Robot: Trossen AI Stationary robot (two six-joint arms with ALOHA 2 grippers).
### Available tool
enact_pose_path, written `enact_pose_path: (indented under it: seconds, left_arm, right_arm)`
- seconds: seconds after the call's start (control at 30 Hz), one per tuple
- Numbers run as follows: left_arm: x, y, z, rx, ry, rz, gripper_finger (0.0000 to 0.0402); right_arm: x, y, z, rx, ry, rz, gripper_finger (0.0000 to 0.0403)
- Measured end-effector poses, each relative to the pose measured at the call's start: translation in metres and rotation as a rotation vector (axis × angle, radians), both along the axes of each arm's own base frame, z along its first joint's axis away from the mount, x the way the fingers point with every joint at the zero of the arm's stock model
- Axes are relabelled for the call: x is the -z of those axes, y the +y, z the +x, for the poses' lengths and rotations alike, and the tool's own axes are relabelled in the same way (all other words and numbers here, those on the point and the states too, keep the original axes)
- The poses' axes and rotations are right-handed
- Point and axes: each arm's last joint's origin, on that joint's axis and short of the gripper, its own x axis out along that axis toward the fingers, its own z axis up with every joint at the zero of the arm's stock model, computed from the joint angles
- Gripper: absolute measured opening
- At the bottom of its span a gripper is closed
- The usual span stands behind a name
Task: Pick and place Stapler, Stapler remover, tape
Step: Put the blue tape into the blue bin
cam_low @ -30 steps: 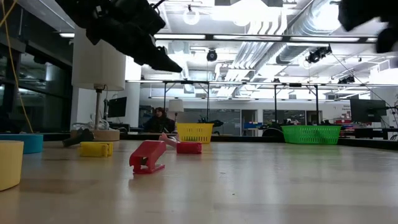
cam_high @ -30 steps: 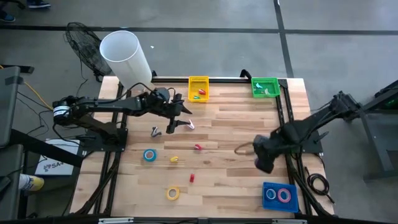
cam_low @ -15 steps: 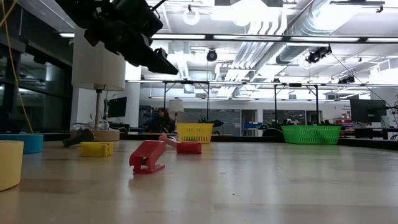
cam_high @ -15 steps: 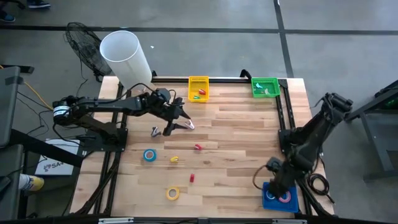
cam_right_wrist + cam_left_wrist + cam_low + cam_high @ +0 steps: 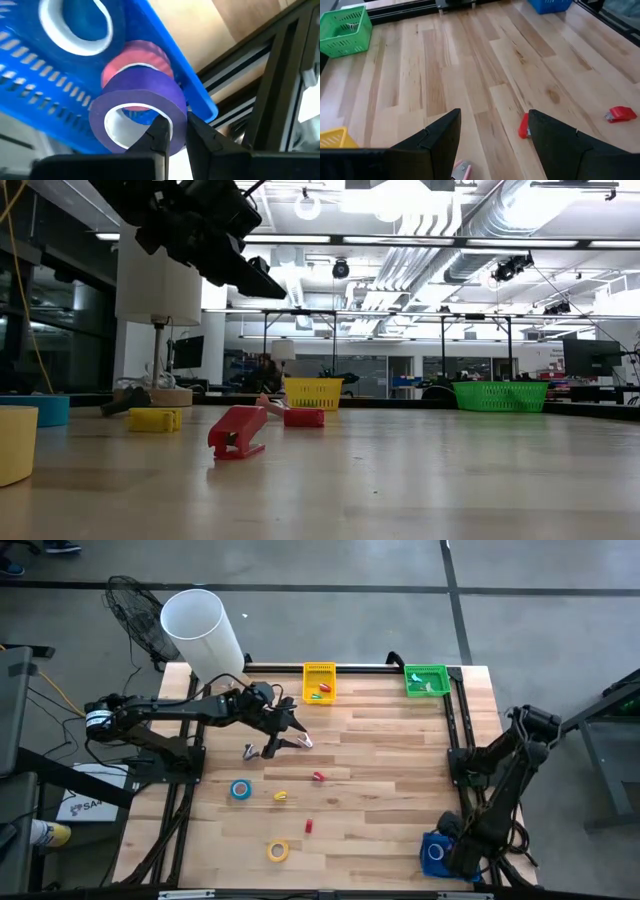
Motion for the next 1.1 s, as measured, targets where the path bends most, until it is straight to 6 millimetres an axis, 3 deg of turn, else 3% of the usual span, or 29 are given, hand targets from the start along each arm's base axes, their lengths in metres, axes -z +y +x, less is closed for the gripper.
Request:
enact_pose_path:
  seconds: [0.33,0.83,1.1]
  left_arm:
    - [0.0,0.0,0.0,-0.005,0.001,-0.007,0.0227]
    - [0.0,0.0,0.0,-0.008,0.001,-0.006,0.0227]
    - [0.0,0.0,0.0,-0.011,0.003,-0.008,0.0227]
  right_arm:
    - [0.019,0.004,0.0,-0.124,0.004,-0.08,0.0029]
    - [0.018,0.008,0.002,-0.125,-0.037,-0.037,0.0029]
    - [0.003,0.003,0.002,-0.057,-0.136,-0.034,0.0029]
